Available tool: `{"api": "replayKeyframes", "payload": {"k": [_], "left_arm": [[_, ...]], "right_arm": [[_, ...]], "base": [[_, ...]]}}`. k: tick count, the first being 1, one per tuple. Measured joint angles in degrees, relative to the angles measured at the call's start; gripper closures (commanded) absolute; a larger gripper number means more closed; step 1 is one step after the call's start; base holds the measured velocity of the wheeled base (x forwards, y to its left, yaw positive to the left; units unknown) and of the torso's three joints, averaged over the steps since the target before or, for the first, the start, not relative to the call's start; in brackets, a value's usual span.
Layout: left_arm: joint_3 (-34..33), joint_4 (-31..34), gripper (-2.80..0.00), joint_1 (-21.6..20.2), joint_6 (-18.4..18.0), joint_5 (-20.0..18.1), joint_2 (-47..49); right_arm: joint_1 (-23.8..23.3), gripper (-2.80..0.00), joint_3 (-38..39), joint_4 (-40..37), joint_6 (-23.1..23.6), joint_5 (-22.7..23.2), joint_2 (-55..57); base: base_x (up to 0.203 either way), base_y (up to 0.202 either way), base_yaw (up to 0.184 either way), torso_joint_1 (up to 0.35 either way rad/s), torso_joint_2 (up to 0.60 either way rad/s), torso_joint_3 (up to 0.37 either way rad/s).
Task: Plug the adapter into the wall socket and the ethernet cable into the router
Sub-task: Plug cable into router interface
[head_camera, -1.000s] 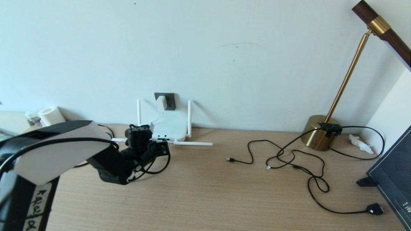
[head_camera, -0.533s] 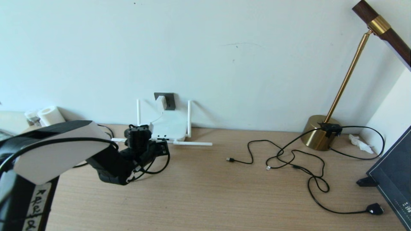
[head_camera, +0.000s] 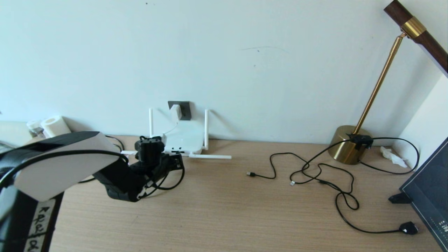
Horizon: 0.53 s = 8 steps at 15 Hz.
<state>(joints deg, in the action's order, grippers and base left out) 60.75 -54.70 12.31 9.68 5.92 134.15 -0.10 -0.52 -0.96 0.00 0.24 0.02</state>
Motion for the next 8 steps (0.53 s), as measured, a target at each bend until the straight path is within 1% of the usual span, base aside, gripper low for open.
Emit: {"api": "replayKeyframes", "payload": {"k": [8], "left_arm": [[1.44,0.88,0.0,0.02,-0.17,-0.04,0.5]], "right_arm": [[0.0,-2.8,0.0,0.0,0.0,0.0,0.0]], "base": [[0.0,0.0,0.0,0.0,0.0,0.0]]}}
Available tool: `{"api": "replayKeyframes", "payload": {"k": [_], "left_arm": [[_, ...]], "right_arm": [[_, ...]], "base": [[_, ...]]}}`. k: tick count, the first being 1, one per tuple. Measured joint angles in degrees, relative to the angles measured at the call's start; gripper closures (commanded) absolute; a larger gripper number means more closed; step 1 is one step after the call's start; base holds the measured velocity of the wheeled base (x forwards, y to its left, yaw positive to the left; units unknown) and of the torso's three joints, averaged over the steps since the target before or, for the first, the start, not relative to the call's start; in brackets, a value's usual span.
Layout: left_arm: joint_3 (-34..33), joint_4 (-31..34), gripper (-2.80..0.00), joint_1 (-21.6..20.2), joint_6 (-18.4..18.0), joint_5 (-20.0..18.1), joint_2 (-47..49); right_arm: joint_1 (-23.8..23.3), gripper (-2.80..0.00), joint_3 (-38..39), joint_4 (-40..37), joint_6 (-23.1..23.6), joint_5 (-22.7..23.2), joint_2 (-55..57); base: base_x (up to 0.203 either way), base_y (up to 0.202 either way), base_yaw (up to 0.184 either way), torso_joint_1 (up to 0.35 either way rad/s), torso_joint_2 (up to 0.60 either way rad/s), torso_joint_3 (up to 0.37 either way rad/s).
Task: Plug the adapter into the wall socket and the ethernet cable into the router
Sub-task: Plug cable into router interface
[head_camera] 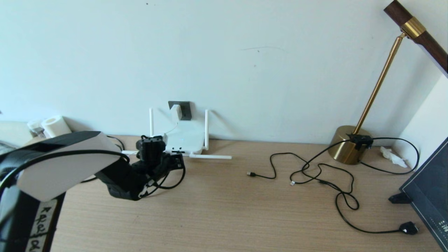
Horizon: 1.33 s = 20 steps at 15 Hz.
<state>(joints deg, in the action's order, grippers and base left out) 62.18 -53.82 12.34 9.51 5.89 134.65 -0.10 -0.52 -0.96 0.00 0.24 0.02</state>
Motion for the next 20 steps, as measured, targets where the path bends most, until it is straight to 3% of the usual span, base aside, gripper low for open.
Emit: {"api": "replayKeyframes", "payload": {"k": [20], "left_arm": [[1.88,0.85,0.0,-0.22,-0.34,-0.16,1.75]], "right_arm": [[0.0,-2.8,0.0,0.0,0.0,0.0,0.0]], "base": [[0.0,0.0,0.0,0.0,0.0,0.0]]}}
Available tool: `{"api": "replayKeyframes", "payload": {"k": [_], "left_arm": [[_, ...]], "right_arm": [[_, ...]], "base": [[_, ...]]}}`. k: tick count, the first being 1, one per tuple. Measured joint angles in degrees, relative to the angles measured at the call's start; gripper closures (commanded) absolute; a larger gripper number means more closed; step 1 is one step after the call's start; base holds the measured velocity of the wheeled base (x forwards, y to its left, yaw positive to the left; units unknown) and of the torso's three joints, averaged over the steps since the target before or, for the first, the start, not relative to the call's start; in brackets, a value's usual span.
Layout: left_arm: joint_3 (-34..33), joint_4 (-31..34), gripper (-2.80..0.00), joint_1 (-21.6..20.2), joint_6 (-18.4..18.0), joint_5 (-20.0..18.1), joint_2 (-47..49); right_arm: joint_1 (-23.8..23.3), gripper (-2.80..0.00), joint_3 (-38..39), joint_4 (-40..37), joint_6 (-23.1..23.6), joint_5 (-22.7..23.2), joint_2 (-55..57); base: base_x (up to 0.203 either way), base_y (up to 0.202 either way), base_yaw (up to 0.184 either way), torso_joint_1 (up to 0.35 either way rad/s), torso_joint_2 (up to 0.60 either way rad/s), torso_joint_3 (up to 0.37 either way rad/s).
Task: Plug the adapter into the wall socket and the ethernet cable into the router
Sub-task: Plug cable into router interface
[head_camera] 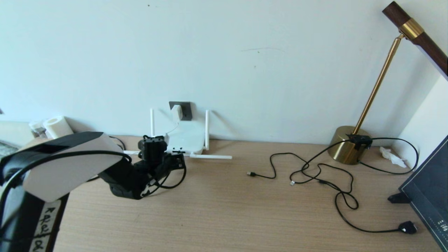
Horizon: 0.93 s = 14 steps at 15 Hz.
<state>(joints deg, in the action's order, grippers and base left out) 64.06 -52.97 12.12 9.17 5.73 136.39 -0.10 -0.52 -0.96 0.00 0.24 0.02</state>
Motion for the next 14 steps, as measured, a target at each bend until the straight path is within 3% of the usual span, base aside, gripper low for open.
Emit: {"api": "replayKeyframes", "payload": {"k": [14], "left_arm": [[-1.86,-0.64,0.0,0.11,0.04,0.09,-0.57]], "right_arm": [[0.0,-2.8,0.0,0.02,0.0,-0.02,0.0]], "base": [[0.0,0.0,0.0,0.0,0.0,0.0]]}}
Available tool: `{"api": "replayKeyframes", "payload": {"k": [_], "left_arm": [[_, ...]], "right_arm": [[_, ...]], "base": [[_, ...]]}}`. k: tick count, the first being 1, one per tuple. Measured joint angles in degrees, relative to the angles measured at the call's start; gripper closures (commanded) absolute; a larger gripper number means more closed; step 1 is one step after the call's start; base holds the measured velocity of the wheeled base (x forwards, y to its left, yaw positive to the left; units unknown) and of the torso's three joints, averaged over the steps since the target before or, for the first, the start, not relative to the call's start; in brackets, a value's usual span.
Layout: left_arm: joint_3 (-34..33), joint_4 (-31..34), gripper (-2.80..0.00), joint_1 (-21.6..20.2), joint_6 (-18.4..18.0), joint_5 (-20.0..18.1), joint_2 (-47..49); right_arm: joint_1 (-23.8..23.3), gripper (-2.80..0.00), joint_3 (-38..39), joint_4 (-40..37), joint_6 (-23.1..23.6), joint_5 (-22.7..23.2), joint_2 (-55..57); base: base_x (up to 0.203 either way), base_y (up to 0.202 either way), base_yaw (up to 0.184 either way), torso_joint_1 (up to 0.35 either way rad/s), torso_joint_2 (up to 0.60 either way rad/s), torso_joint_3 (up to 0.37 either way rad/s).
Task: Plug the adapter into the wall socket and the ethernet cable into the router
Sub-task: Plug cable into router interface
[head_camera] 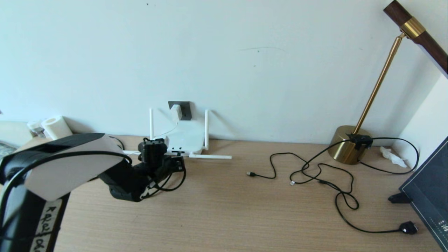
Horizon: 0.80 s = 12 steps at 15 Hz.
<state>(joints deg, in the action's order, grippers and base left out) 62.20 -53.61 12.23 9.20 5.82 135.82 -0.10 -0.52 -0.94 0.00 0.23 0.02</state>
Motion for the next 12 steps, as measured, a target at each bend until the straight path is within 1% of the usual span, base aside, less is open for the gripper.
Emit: {"api": "replayKeyframes", "payload": {"k": [12], "left_arm": [[-0.71,0.12,0.0,0.25,-0.04,0.02,-1.29]], "right_arm": [[0.0,-2.8,0.0,-0.02,0.0,0.0,0.0]], "base": [[0.0,0.0,0.0,0.0,0.0,0.0]]}}
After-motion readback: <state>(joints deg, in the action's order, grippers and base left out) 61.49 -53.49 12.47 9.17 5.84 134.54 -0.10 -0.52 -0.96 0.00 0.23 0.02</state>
